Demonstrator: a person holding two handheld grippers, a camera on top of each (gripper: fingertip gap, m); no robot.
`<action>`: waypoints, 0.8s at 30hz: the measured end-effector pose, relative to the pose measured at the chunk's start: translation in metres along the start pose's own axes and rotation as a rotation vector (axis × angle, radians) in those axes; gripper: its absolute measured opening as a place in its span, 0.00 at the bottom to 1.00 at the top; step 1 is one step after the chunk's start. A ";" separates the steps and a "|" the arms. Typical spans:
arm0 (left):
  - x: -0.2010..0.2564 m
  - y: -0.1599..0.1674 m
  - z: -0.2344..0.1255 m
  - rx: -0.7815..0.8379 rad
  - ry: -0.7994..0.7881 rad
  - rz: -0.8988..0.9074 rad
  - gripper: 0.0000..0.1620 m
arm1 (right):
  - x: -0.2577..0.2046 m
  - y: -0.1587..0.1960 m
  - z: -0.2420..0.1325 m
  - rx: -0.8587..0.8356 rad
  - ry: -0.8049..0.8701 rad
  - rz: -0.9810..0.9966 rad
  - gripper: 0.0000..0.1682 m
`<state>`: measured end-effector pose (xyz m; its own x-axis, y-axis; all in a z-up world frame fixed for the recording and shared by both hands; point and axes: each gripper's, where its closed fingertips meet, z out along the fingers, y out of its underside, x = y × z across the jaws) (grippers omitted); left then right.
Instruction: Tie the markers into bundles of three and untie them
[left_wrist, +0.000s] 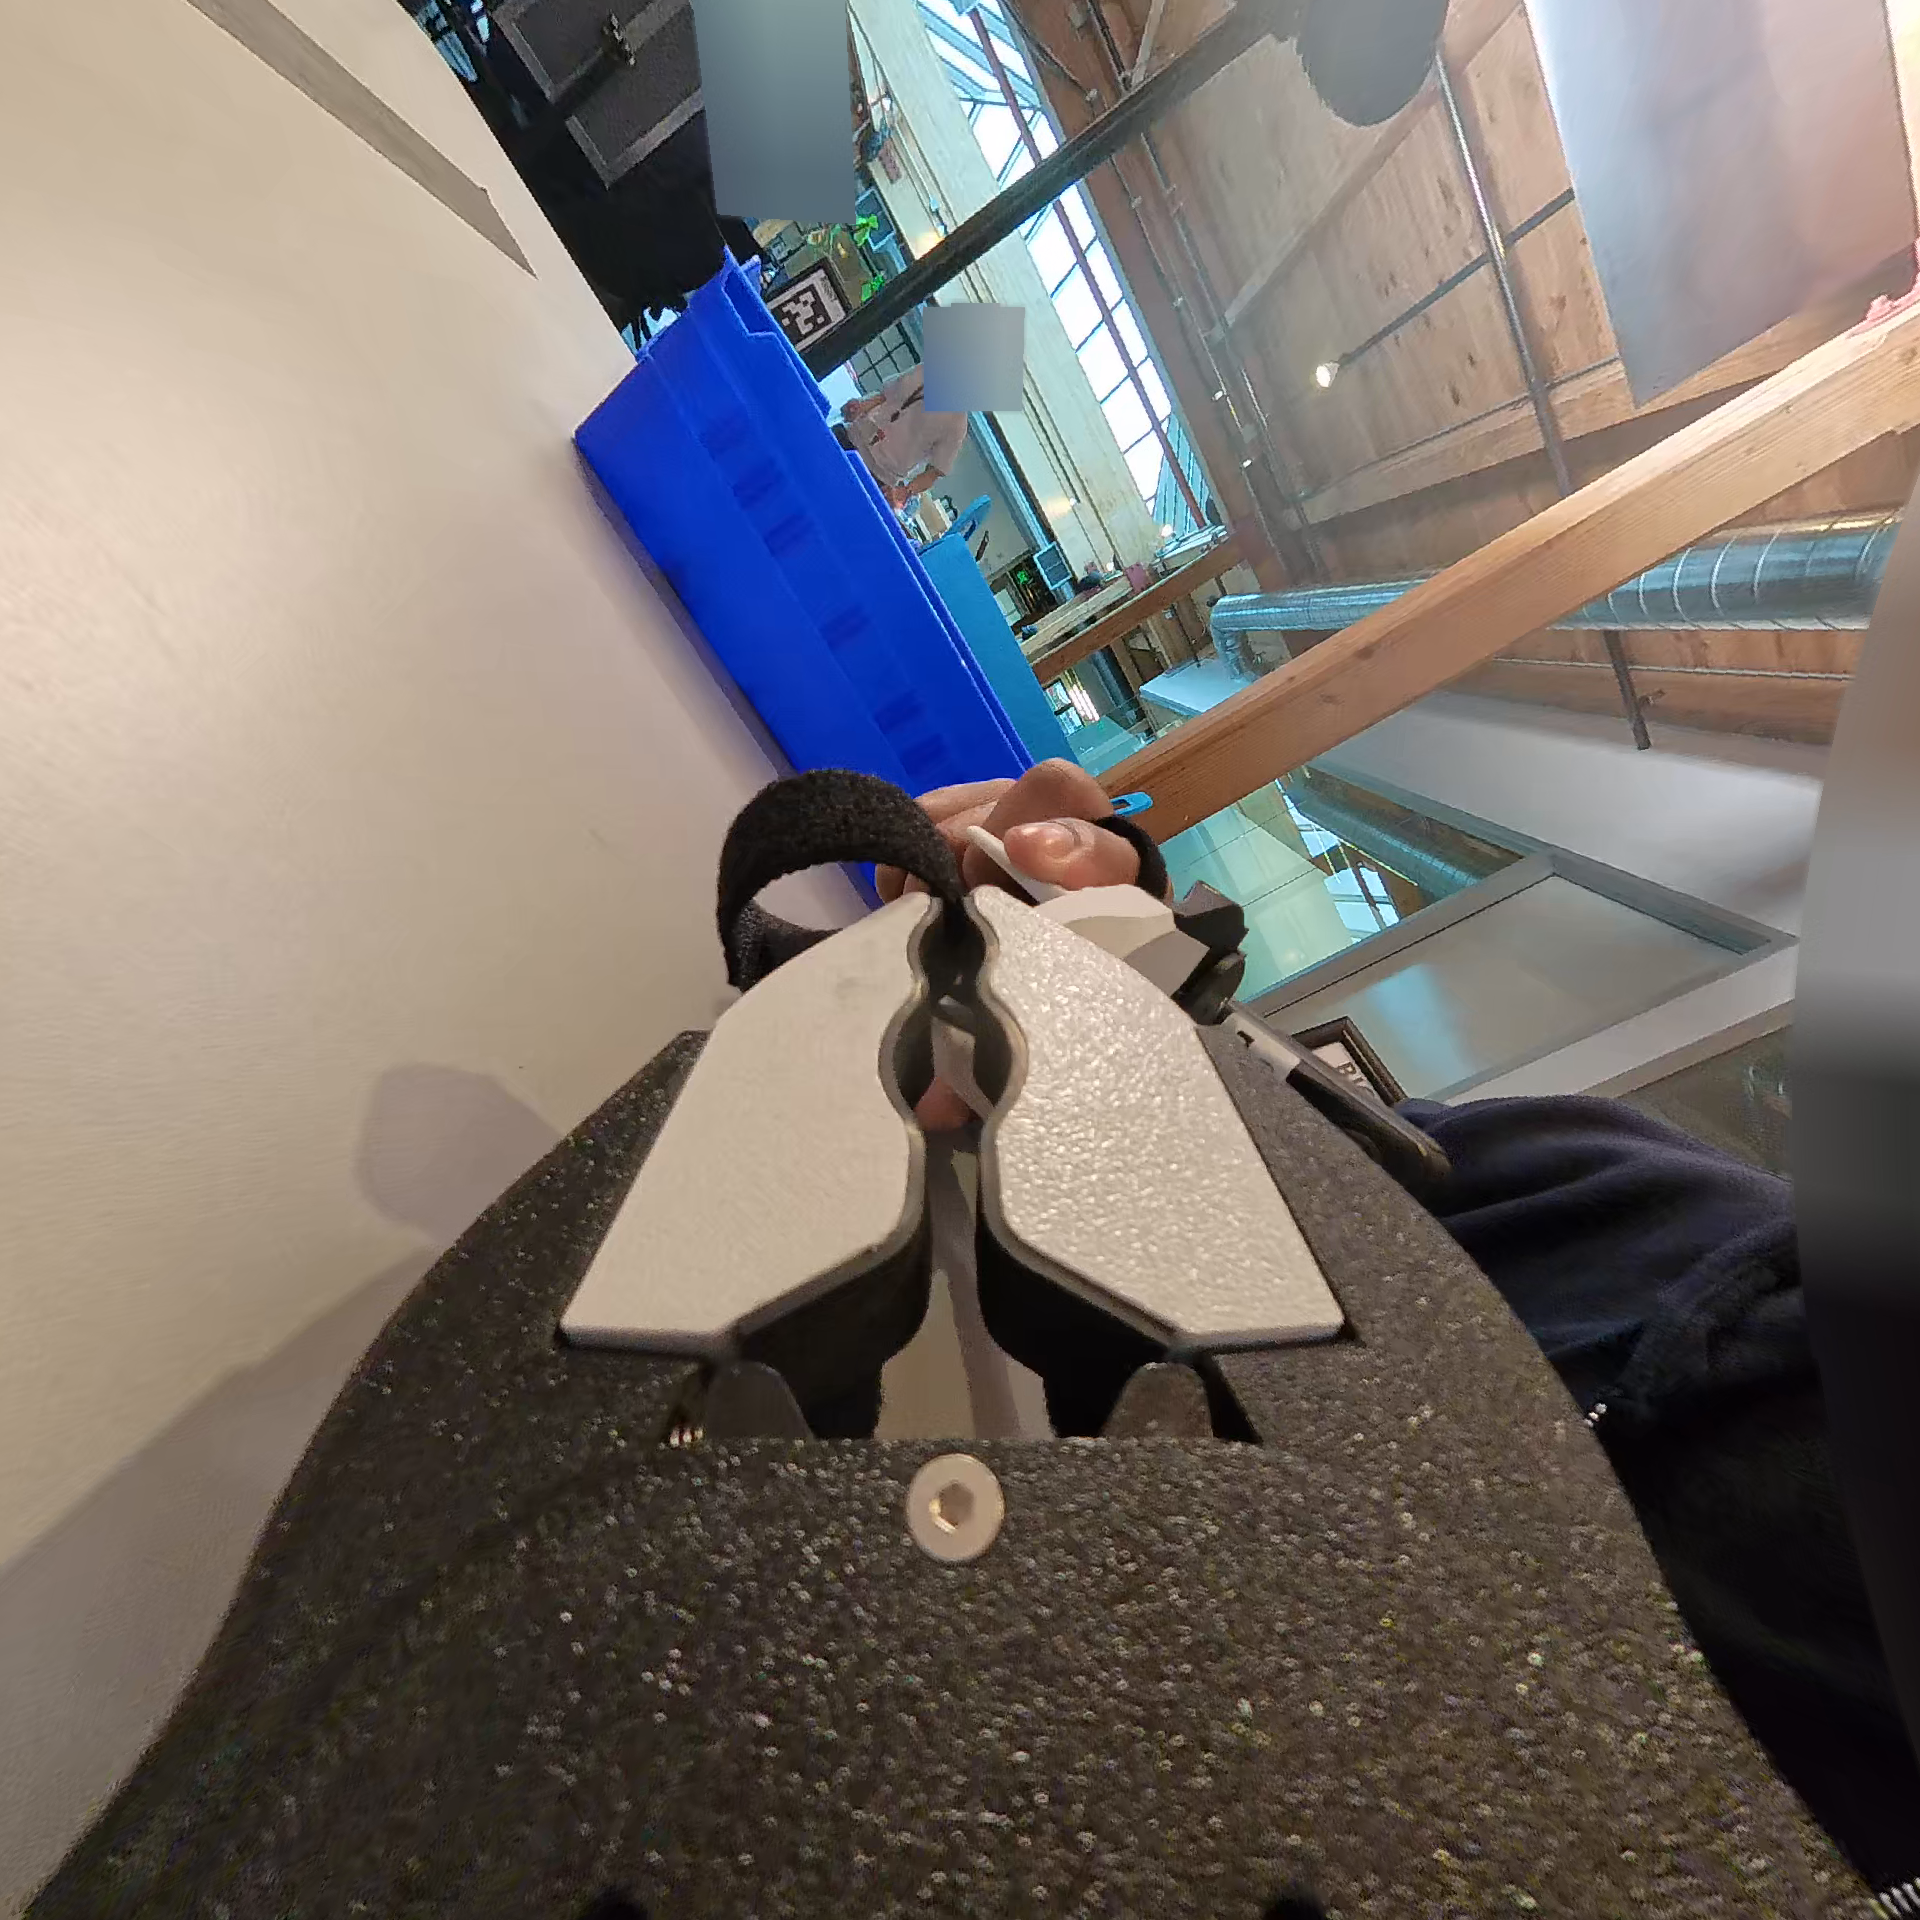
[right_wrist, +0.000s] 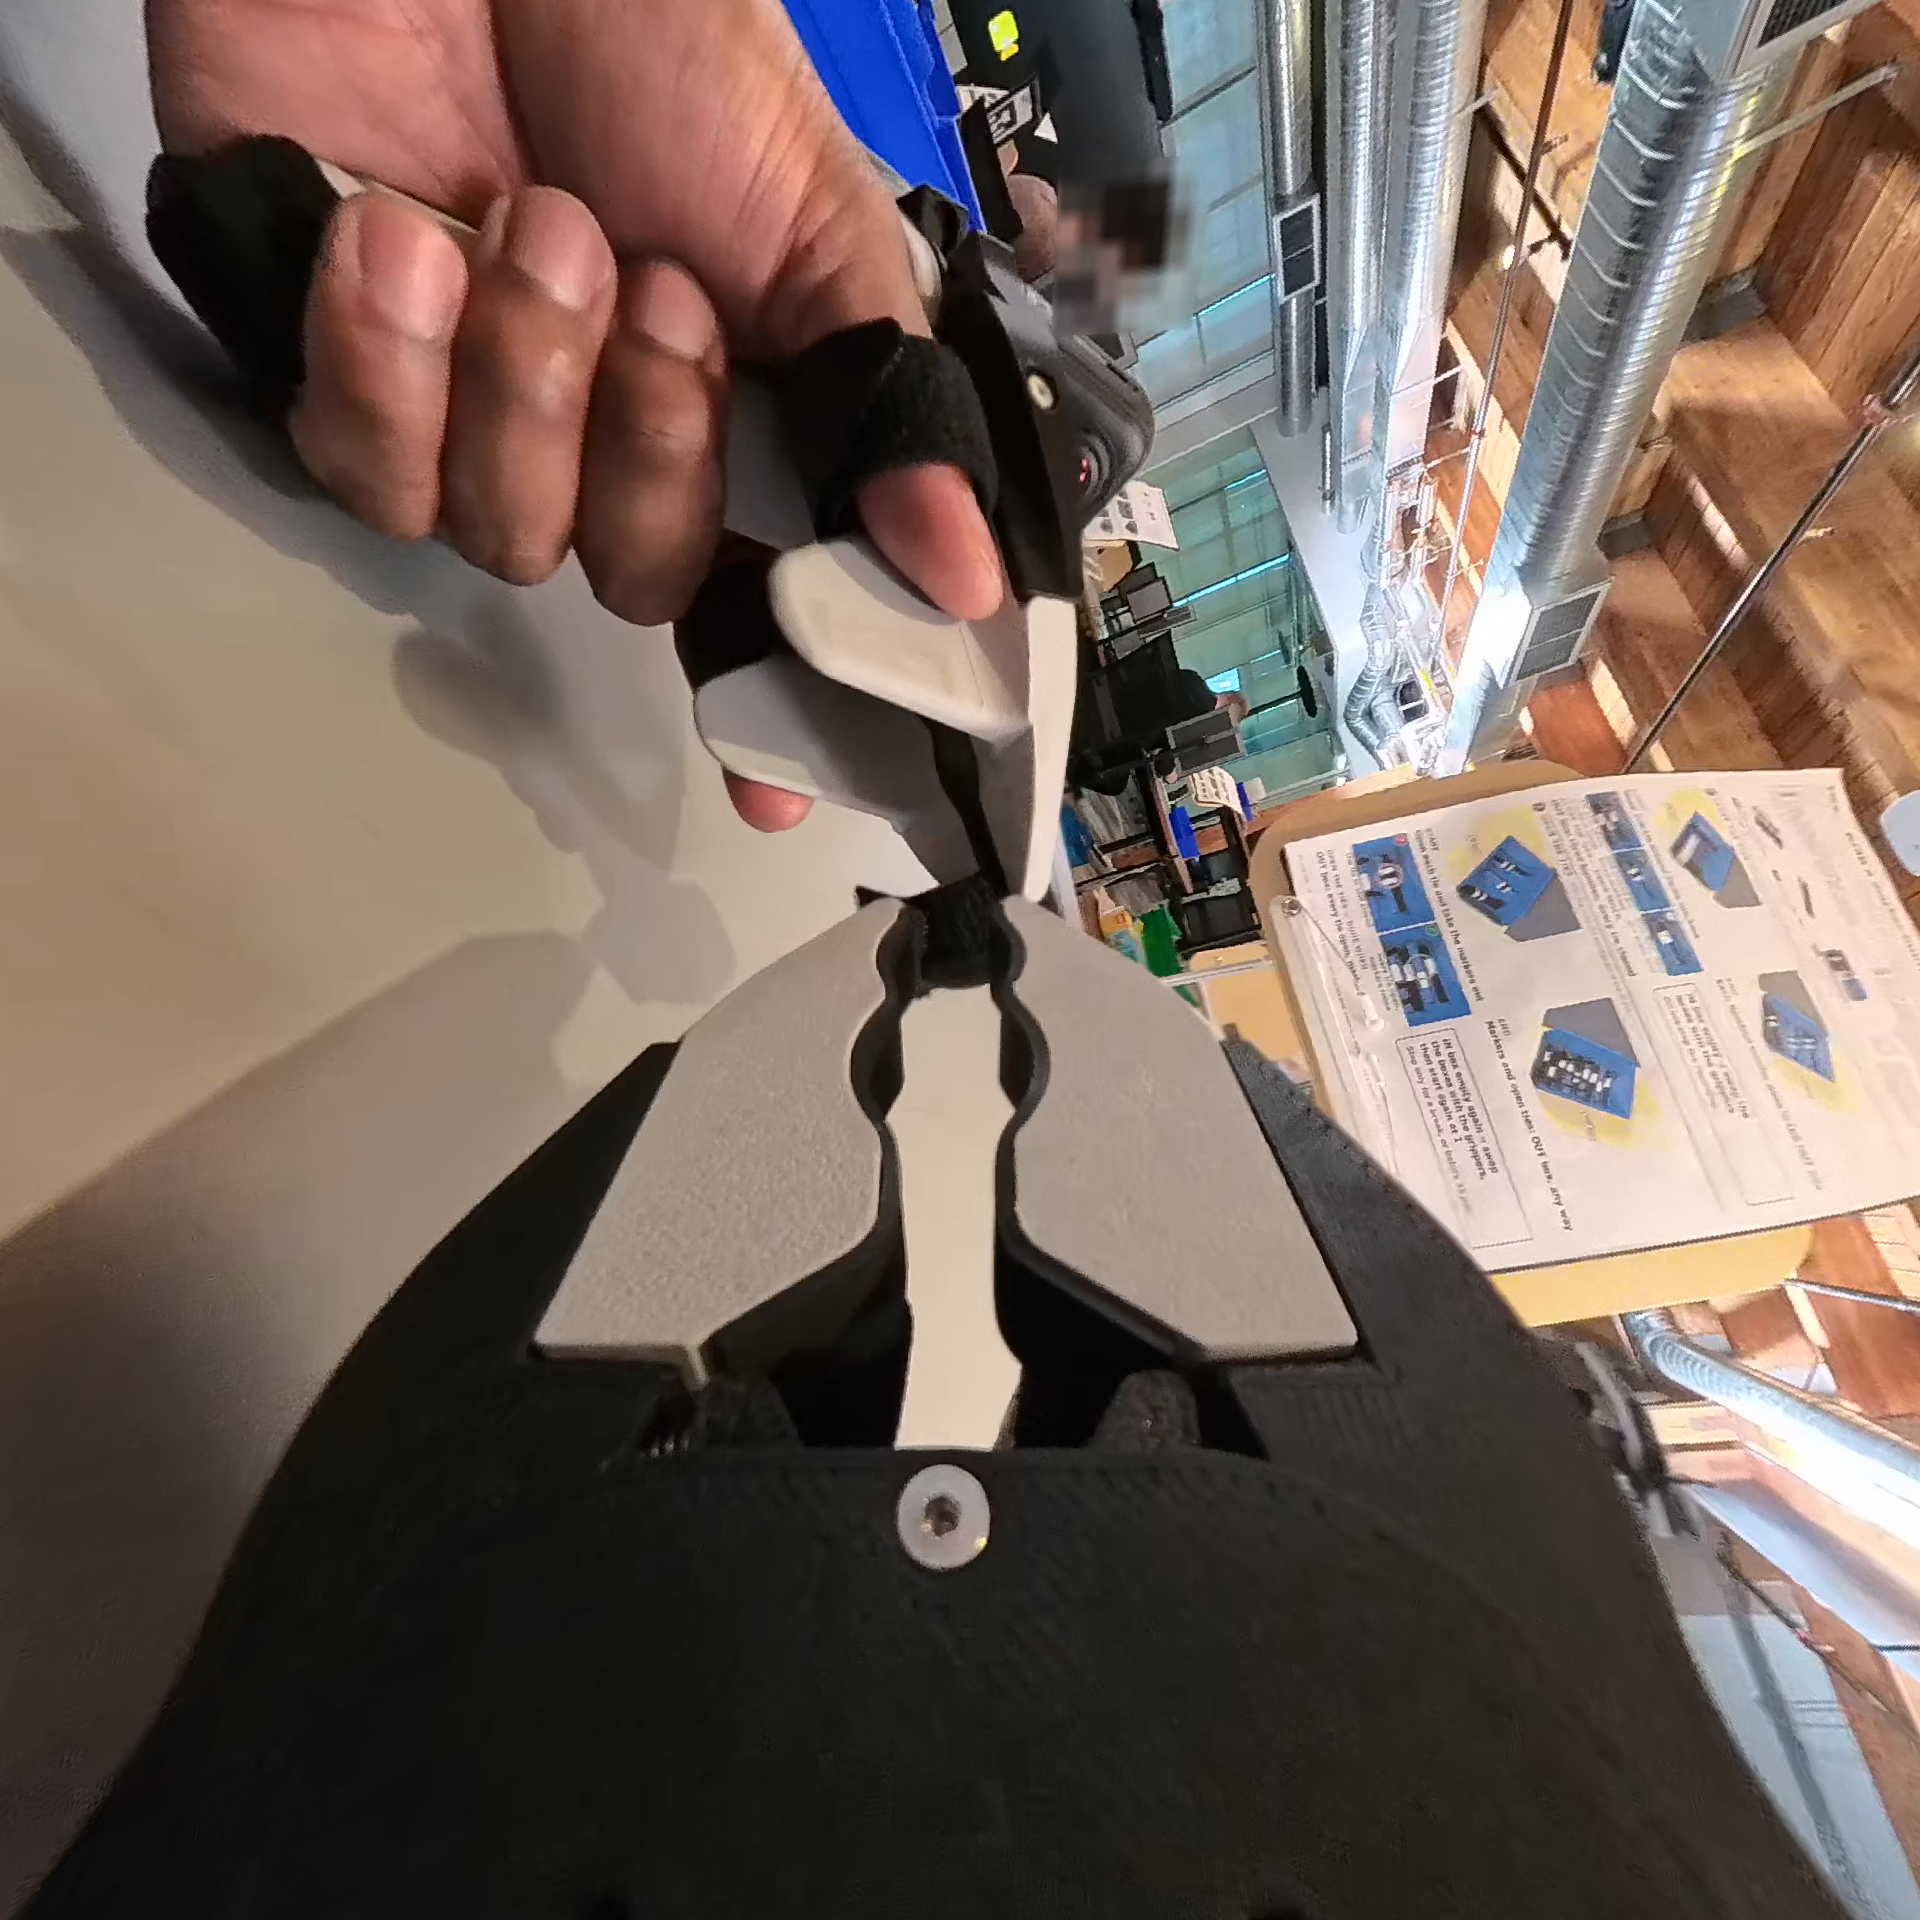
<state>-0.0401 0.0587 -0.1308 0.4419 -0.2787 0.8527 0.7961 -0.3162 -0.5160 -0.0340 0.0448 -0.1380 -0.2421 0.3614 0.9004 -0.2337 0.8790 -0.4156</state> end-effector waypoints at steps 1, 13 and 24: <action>0.000 0.000 0.000 0.003 0.002 -0.007 0.01 | 0.000 -0.001 0.000 0.002 0.009 -0.015 0.08; 0.005 -0.003 -0.001 0.045 0.038 -0.076 0.01 | -0.004 -0.001 0.005 -0.035 0.079 -0.263 0.07; 0.008 -0.009 -0.004 0.078 0.052 -0.104 0.01 | 0.001 0.000 0.009 -0.077 0.153 -0.382 0.00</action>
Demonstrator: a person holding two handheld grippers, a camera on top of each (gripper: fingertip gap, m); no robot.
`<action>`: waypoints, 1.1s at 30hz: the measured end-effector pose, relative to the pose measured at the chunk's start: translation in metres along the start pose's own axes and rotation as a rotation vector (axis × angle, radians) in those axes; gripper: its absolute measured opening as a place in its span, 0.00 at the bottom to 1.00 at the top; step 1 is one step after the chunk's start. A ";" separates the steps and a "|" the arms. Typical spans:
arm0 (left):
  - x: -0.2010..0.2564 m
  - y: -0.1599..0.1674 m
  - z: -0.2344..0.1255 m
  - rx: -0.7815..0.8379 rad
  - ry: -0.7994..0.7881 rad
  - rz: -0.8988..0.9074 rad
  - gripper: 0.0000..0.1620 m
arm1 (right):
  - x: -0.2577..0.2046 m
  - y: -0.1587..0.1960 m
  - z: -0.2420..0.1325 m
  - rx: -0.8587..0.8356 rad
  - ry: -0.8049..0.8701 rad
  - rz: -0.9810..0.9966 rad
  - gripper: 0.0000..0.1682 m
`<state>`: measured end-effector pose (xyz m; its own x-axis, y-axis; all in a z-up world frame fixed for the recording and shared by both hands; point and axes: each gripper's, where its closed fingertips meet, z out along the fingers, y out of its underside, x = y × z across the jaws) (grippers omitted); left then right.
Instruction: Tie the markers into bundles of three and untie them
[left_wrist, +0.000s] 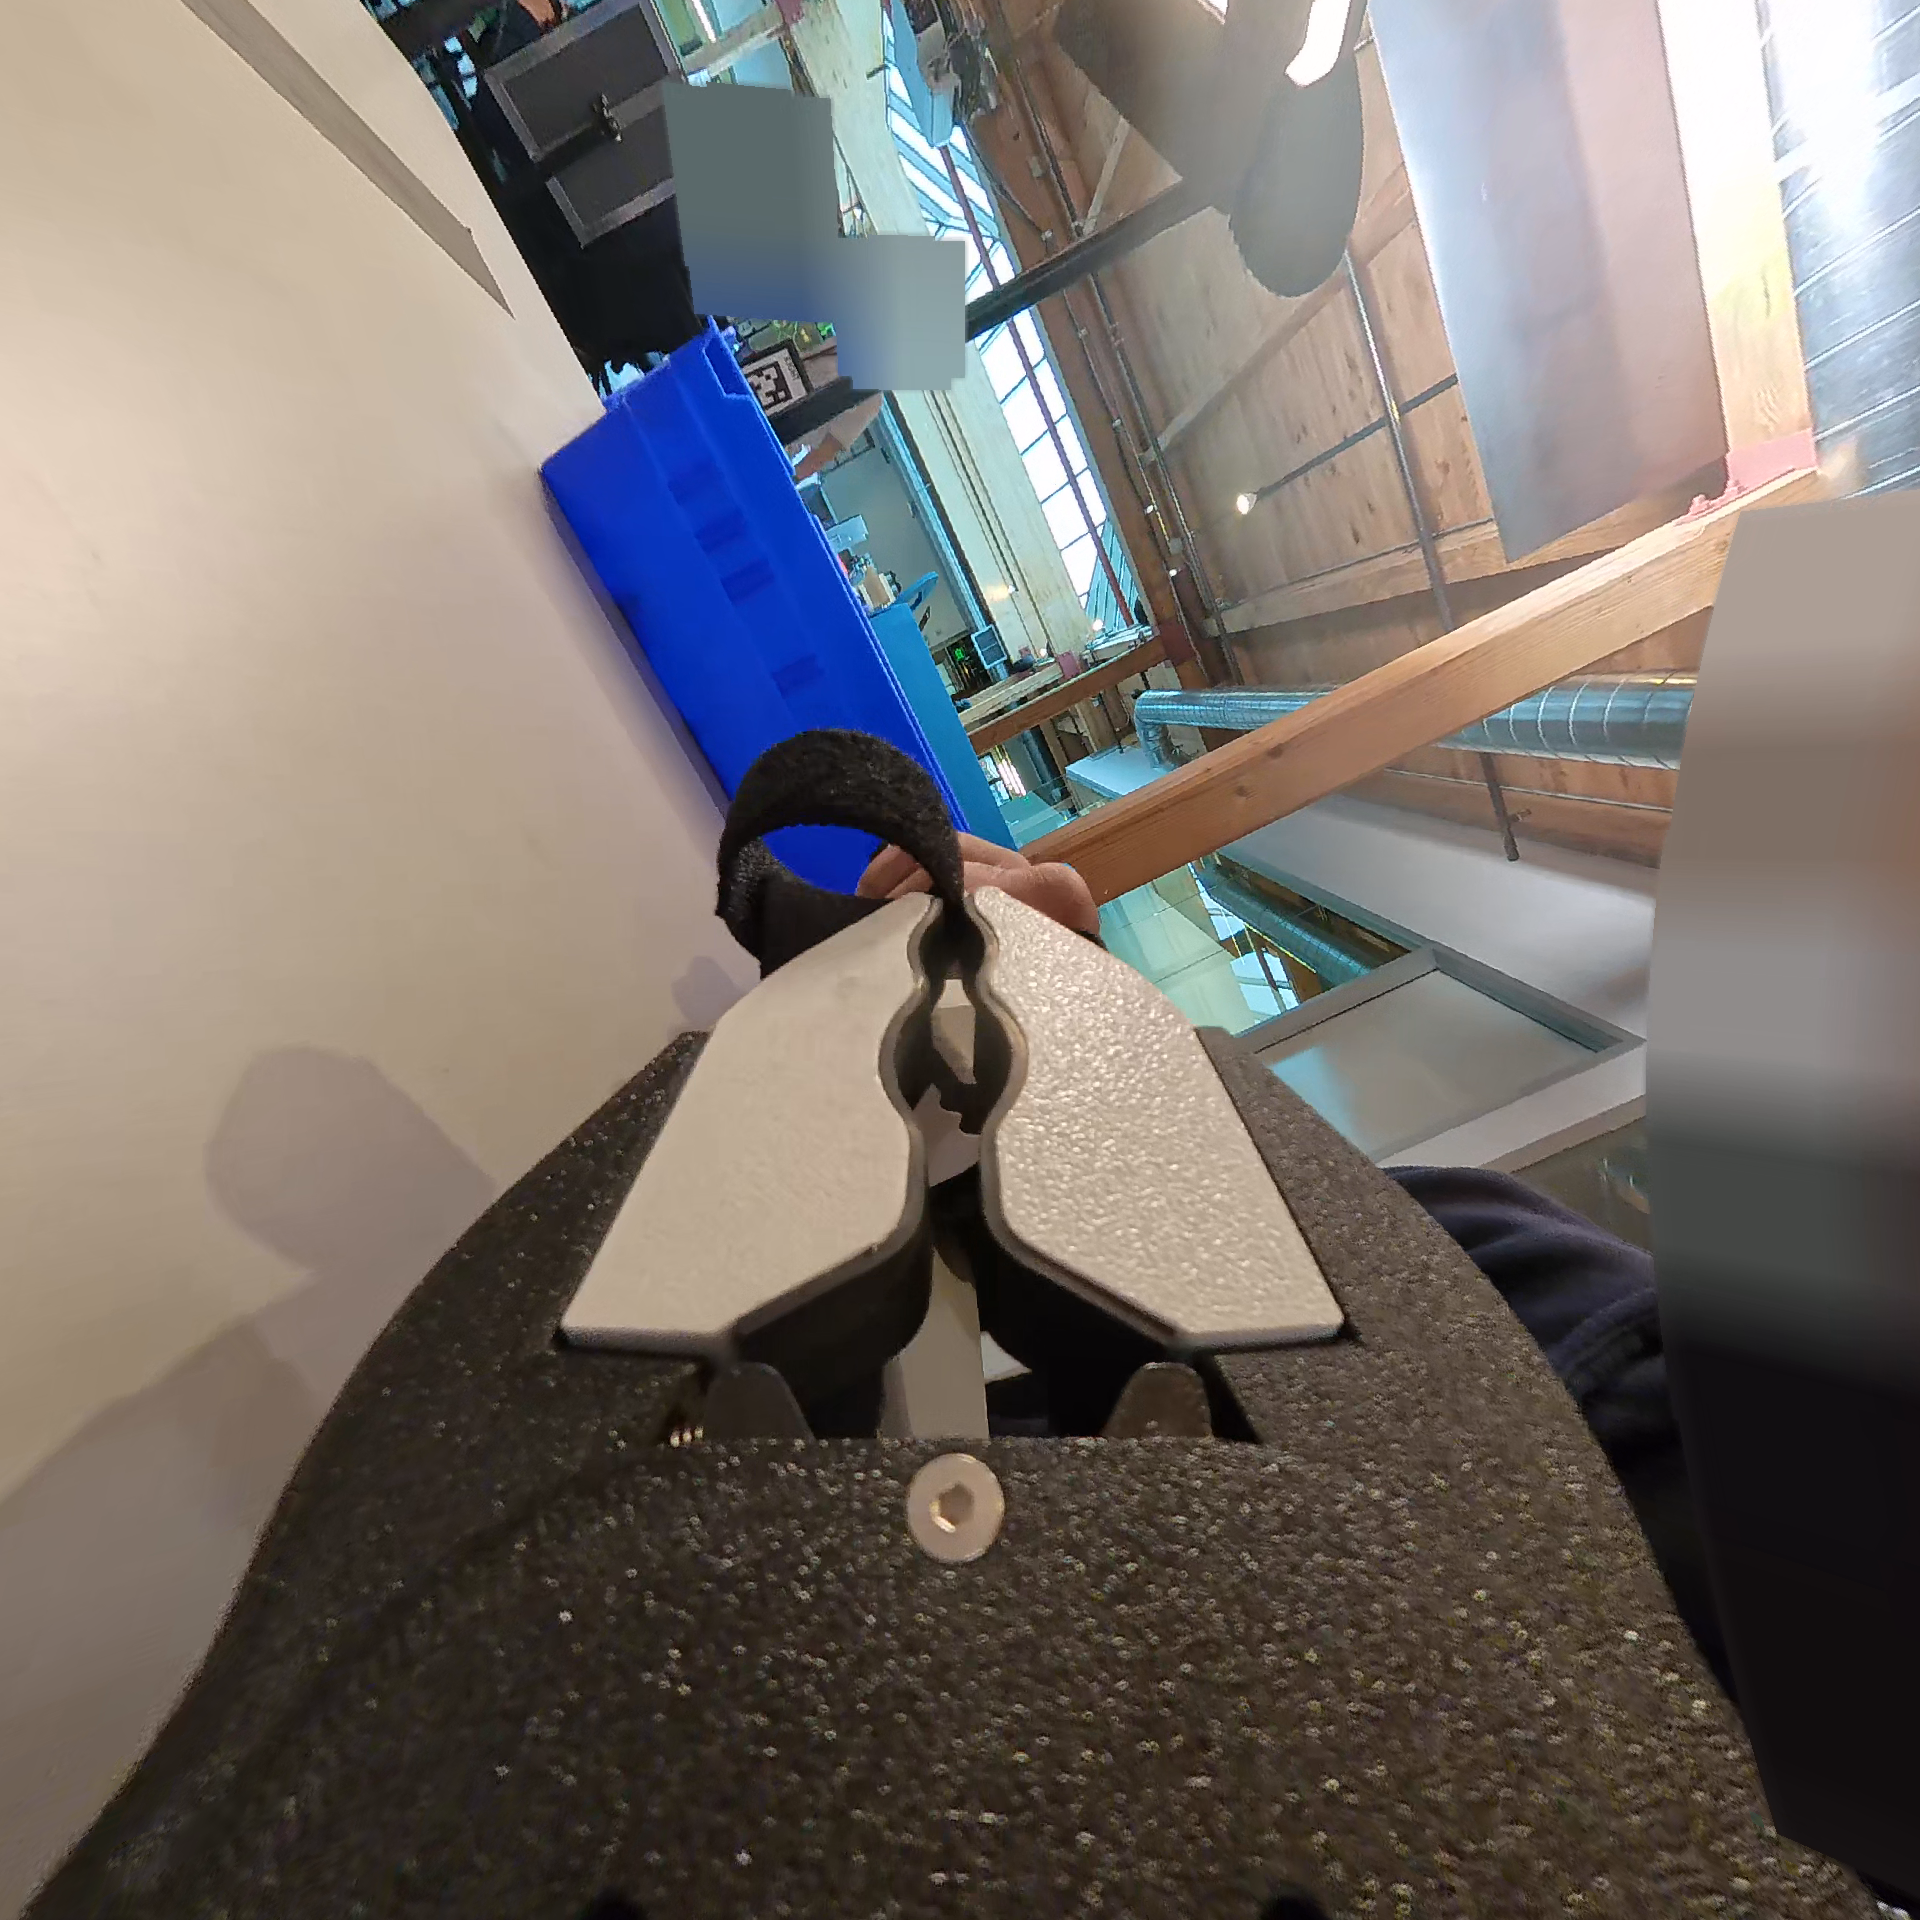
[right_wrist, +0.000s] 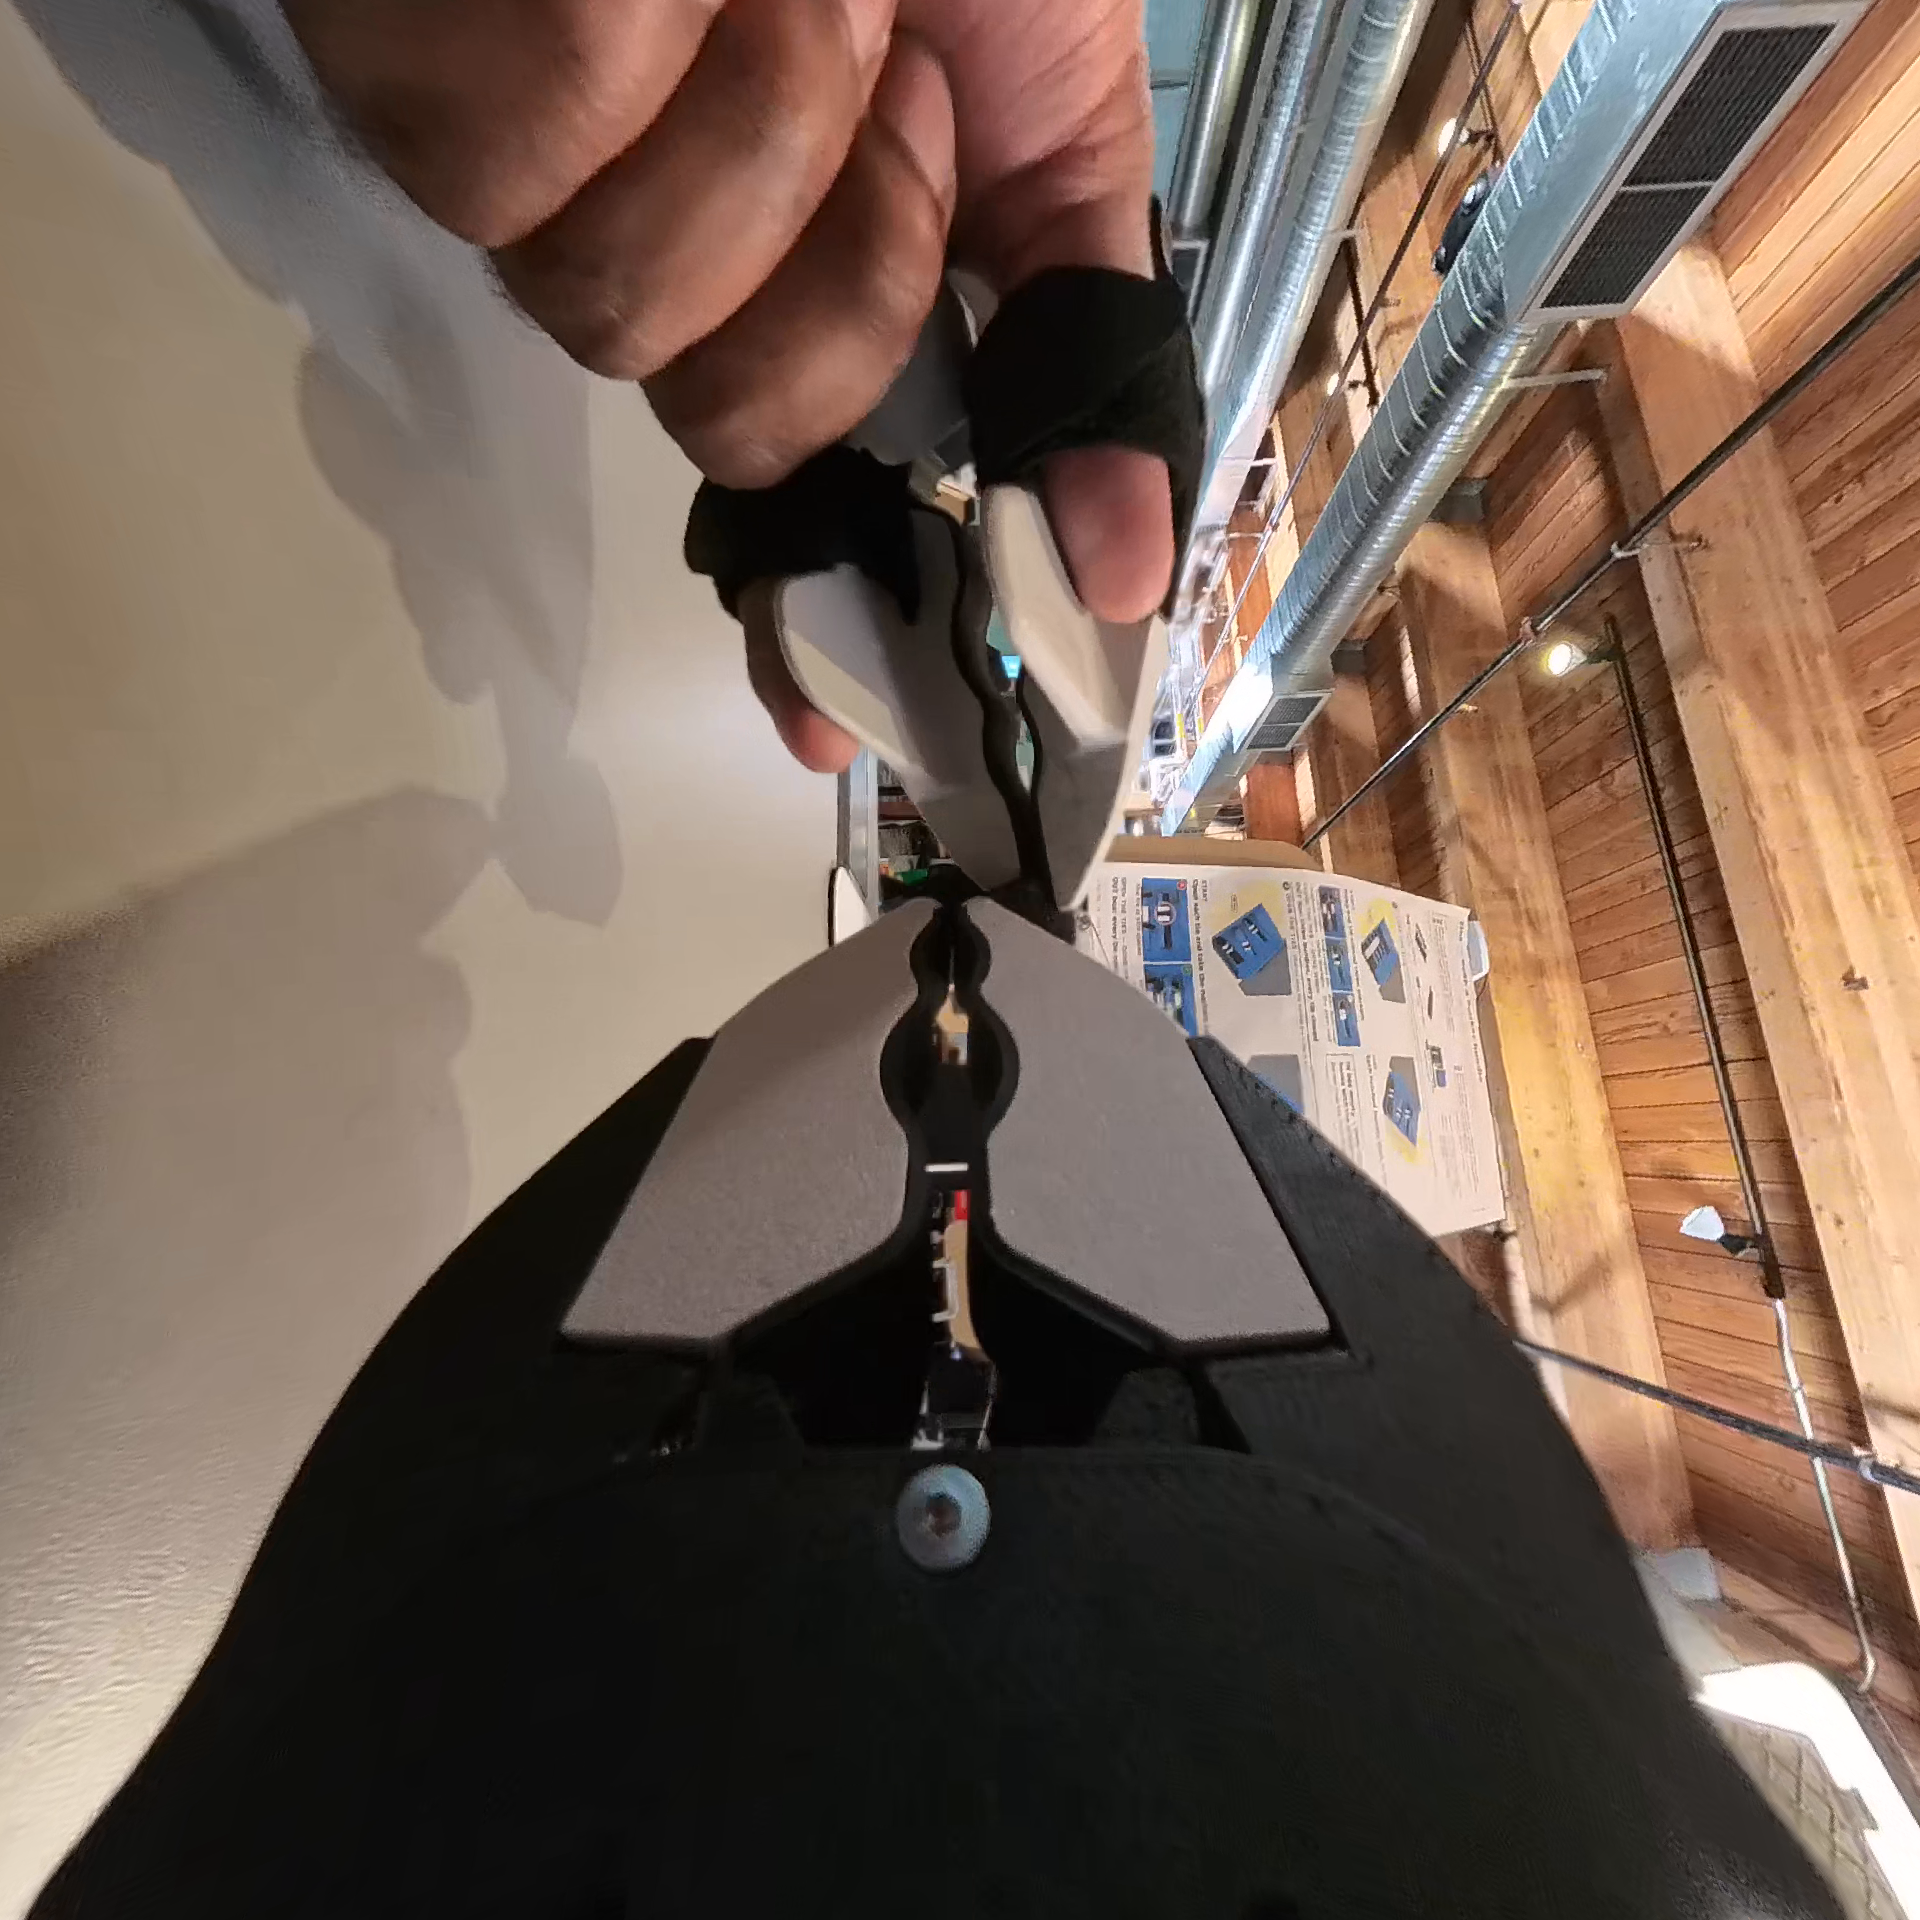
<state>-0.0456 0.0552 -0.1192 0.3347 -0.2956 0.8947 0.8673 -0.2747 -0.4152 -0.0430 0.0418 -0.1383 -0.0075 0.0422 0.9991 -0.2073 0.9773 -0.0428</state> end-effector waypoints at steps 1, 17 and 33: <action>0.000 -0.002 -0.001 0.009 -0.002 0.004 0.01 | 0.001 0.002 0.000 -0.007 -0.001 0.016 0.00; 0.021 -0.057 -0.032 0.242 0.083 0.165 0.01 | -0.012 0.039 0.009 -0.134 -0.211 0.683 0.00; 0.033 -0.029 -0.012 0.252 0.181 0.424 0.01 | 0.034 0.004 0.017 0.221 -0.414 2.110 0.17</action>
